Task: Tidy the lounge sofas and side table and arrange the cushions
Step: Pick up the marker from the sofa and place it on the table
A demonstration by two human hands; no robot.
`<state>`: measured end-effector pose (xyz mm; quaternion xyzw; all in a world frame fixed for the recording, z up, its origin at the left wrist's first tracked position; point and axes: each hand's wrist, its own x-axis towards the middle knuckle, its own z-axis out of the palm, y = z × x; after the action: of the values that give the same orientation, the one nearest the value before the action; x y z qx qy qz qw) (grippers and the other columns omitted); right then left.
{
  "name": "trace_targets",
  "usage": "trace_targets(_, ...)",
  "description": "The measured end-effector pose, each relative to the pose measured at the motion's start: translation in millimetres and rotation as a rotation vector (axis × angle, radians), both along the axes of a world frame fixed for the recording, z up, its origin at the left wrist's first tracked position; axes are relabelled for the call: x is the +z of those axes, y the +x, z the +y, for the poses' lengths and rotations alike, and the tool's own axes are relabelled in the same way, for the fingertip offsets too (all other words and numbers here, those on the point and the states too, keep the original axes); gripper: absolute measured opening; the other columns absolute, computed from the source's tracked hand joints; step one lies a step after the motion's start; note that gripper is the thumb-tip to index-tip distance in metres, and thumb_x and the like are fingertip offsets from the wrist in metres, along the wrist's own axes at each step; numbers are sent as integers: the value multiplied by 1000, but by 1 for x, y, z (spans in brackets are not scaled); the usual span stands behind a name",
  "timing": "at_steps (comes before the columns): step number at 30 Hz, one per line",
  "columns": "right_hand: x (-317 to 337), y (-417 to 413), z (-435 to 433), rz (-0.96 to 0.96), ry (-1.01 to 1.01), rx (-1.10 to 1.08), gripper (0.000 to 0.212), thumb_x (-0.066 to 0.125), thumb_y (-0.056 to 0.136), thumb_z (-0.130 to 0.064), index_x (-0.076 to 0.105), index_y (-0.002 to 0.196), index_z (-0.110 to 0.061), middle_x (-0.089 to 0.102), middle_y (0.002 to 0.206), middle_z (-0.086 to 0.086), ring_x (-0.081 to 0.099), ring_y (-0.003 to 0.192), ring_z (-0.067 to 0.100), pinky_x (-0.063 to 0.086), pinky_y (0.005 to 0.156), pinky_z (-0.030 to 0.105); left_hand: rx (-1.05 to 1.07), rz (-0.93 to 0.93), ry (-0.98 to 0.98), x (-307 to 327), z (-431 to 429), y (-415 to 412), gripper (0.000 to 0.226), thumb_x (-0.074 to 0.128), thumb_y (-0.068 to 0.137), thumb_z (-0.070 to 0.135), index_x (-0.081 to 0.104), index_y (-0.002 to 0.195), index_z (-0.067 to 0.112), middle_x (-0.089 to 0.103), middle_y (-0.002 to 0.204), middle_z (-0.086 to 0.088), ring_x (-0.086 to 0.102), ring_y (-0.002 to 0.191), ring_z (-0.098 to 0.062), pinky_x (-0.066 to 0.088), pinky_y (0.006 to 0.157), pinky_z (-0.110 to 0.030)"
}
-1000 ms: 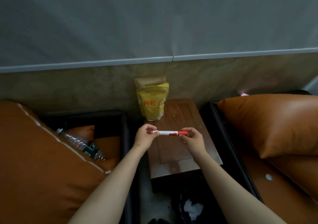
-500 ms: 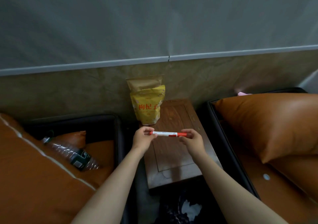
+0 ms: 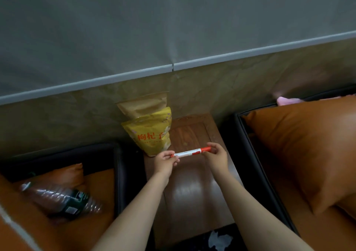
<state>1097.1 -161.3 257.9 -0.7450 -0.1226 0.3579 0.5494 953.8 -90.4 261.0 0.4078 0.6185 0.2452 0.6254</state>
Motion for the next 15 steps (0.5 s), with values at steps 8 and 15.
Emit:
trace_targets(8,-40,56,32,-24,-93,-107,30,65,79,7,64,104,-10,65,93,11,61,82,21,51,83,36,41,33,41,-30,32,71,26,56,85,-17,56,83,9,58,71,-8,59,53,-11,45,49,-8)
trace_targets(15,-72,79,84,-124,-130,-49,31,71,79,-2,64,104,-19,63,109,18,64,76,13,51,80,18,152,163,139,-62,67,101,24,65,81,-9,66,93,11,68,87,-14,65,75,-28,56,69,-29)
